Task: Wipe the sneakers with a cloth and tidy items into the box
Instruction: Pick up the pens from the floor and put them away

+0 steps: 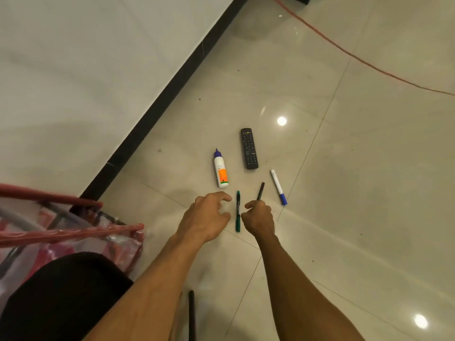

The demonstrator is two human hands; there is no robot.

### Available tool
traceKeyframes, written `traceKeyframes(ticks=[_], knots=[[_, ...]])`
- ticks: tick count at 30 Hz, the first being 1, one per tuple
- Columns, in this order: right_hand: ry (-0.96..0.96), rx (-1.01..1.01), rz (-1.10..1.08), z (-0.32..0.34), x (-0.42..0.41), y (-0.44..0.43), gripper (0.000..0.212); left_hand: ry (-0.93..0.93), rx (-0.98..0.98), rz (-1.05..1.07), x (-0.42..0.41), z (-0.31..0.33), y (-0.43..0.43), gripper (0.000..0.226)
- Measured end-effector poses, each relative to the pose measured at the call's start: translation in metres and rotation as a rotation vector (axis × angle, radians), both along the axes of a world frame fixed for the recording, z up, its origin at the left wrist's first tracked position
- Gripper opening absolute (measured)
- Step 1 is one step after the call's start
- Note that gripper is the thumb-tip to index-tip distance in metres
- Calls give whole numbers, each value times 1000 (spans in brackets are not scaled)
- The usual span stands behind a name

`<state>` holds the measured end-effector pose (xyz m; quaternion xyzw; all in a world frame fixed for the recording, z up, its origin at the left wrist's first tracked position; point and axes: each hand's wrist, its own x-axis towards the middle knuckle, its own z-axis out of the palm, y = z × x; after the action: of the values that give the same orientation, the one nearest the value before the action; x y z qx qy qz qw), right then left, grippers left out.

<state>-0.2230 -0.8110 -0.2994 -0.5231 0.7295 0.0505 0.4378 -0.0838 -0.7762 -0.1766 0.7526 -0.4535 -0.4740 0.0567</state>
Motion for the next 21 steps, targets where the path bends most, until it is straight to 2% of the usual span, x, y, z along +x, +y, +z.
traceKeyframes(ticks=[8,14,21], knots=[[94,37,42,-64,7,3,32,79,33,88,-3,-38,-30,44],[137,26,4,-109,12,0,36,88,44,130,3,-54,-35,43],[169,20,114,-139,20,-2,40,86,31,138,-6,-58,-35,39]])
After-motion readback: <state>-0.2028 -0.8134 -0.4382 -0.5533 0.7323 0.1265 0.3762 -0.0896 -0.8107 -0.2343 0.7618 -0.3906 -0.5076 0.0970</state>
